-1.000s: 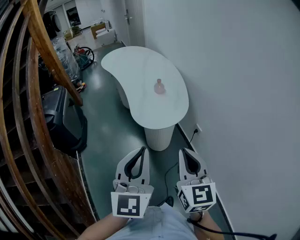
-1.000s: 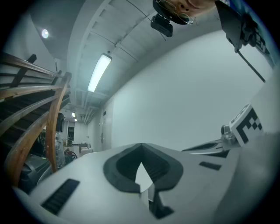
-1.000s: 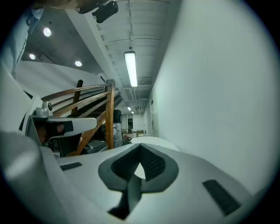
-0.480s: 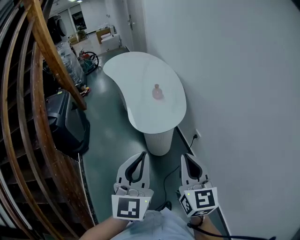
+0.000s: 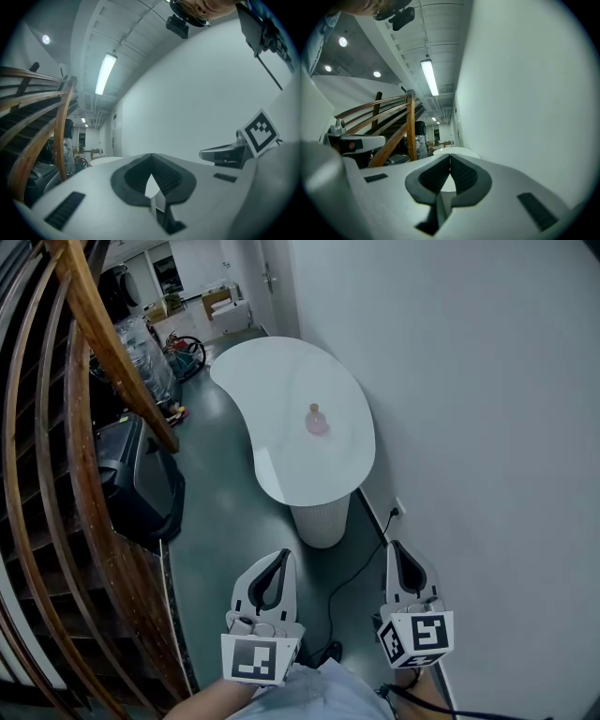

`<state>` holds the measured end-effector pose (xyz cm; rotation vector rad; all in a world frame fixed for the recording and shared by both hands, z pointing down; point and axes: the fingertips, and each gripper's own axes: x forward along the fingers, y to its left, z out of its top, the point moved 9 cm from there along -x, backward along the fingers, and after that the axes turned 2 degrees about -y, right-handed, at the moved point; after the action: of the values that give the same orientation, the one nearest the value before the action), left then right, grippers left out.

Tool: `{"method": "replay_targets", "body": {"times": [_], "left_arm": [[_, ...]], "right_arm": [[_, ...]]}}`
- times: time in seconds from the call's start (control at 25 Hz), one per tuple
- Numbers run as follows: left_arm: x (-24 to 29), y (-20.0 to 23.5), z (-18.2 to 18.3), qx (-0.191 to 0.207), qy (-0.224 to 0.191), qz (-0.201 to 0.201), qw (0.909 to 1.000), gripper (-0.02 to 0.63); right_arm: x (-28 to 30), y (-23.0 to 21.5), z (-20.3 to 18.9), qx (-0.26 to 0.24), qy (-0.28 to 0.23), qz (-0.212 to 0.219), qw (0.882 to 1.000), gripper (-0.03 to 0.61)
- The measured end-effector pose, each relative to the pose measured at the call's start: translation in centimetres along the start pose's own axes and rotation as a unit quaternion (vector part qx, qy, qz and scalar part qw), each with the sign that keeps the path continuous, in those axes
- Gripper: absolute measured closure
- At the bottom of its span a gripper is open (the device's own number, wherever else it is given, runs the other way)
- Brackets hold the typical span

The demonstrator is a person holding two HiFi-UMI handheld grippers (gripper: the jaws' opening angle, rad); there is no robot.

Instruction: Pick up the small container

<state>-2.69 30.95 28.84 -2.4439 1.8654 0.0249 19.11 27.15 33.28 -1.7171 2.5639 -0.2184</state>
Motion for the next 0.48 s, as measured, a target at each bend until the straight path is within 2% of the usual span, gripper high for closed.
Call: {"method": "replay_targets", "body": {"times": [0.28, 0.48], "left_arm": [[4.2, 2.5, -1.5, -0.01, 0.005, 0.001, 0.9999, 0.614], [9.2, 5.6, -1.7, -0.018, -0.014, -0.004, 0.9997, 0.614]], "right_arm": [[5.1, 0.2, -1.1, 0.001, 0.019, 0.016, 1.0, 0.577], [11.0, 0.5, -0.3, -0.004, 0.018, 0.026, 1.0, 0.577]]}}
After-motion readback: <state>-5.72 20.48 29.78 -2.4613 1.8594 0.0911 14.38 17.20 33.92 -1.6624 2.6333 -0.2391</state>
